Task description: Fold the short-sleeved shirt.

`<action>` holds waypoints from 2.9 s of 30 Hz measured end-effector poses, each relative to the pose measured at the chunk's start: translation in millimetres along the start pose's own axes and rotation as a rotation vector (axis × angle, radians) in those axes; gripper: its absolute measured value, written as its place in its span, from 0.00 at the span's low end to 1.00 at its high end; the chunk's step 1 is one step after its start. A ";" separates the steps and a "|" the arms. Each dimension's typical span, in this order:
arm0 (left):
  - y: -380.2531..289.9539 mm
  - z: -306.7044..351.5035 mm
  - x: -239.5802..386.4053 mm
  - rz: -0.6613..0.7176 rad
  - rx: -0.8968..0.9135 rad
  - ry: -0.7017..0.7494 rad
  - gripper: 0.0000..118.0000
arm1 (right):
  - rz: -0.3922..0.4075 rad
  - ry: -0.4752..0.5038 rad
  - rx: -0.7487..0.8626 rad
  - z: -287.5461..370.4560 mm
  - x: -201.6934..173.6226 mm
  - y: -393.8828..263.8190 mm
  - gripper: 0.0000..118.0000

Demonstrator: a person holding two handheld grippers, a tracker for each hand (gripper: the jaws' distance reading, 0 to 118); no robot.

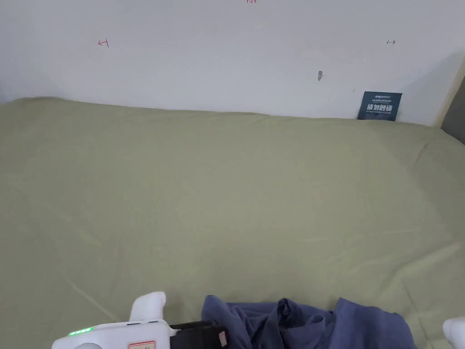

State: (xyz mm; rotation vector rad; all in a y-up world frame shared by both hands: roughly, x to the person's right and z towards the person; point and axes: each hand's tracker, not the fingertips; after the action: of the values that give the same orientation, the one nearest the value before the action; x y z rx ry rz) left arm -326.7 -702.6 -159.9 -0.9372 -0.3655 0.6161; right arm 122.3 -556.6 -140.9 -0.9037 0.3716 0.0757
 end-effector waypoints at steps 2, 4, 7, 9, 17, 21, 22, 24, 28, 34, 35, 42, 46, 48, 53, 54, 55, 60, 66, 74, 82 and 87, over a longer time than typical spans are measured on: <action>-2.5 1.9 -12.0 0.080 -0.016 0.060 0.68 | -0.001 0.007 0.000 -0.2 -0.3 0.2 0.00; -7.7 -7.8 -24.7 0.145 -0.050 0.041 0.68 | 0.001 0.011 -0.001 -1.3 -1.3 0.8 0.00; -18.4 -28.4 -28.5 0.167 -0.116 -0.043 0.68 | 0.004 0.011 -0.004 -3.1 -2.6 2.3 0.00; -23.7 -32.4 -21.6 0.126 -0.071 -0.028 0.68 | 0.004 0.014 -0.005 -3.8 -2.9 3.0 0.00; -31.7 -19.3 -20.5 0.216 -0.062 -0.043 0.04 | 0.010 0.017 -0.005 -4.2 -4.8 3.2 0.00; -30.8 -14.6 -24.8 0.311 -0.010 -0.134 0.04 | 0.007 0.014 -0.009 -4.3 -2.8 3.4 0.00; -29.0 -9.4 -25.5 0.326 0.017 -0.143 0.04 | 0.007 0.010 -0.011 -3.8 -1.9 3.9 0.00; -22.5 0.2 -26.6 0.337 0.055 -0.154 0.04 | 0.008 0.003 -0.008 -2.5 0.2 4.9 0.00; -5.8 22.7 -26.1 0.331 0.123 -0.157 0.04 | -0.004 -0.005 0.006 0.8 4.5 7.0 0.00; 17.8 76.8 -29.3 0.320 0.285 -0.093 0.04 | -0.005 -0.011 0.010 2.6 5.9 8.3 0.00; 23.9 87.8 -27.6 0.293 0.294 -0.046 0.04 | -0.003 -0.010 0.009 2.5 5.9 8.5 0.00; 45.9 109.9 31.1 0.106 0.286 0.109 0.04 | -0.001 -0.004 0.005 -2.1 4.4 9.4 0.00; 42.1 60.2 74.1 0.025 0.213 0.011 0.04 | -0.005 0.001 0.007 -1.6 3.1 8.6 0.00; 38.4 27.0 86.4 0.002 0.156 -0.022 0.04 | -0.005 0.000 0.009 0.0 2.8 7.6 0.00; 23.8 -61.2 115.9 -0.082 -0.032 -0.065 0.10 | -0.029 -0.002 0.031 7.7 8.8 3.7 0.00; 21.0 -79.5 115.0 -0.083 -0.057 -0.075 0.21 | -0.034 -0.004 0.035 8.9 10.4 2.5 0.00; 16.9 -97.1 110.3 -0.062 -0.073 -0.109 0.39 | -0.039 -0.007 0.037 9.3 11.9 1.4 0.00; 7.3 -112.8 83.4 0.129 -0.143 -0.232 0.65 | -0.062 -0.015 0.025 7.3 18.6 -3.7 0.00; 33.5 -47.4 55.7 0.077 0.084 -0.244 0.64 | -0.063 -0.022 0.009 2.7 20.5 -5.1 0.00; 24.8 -120.6 50.3 0.110 -0.091 -0.290 0.33 | -0.057 0.024 -0.012 -5.8 7.2 -7.4 0.00; -51.7 -168.2 53.0 0.110 -0.219 -0.322 0.01 | -0.059 -0.006 -0.007 0.9 14.5 -1.9 0.00; -35.0 -112.4 58.0 0.080 -0.212 -0.334 0.01 | -0.074 0.011 0.023 -10.5 22.1 13.8 0.00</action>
State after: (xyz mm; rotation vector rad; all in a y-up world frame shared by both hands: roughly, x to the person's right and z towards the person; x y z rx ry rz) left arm -209.3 -752.5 -190.8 -1.0559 -0.7050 0.8221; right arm 136.9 -558.3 -164.8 -0.8942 0.3482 -0.0013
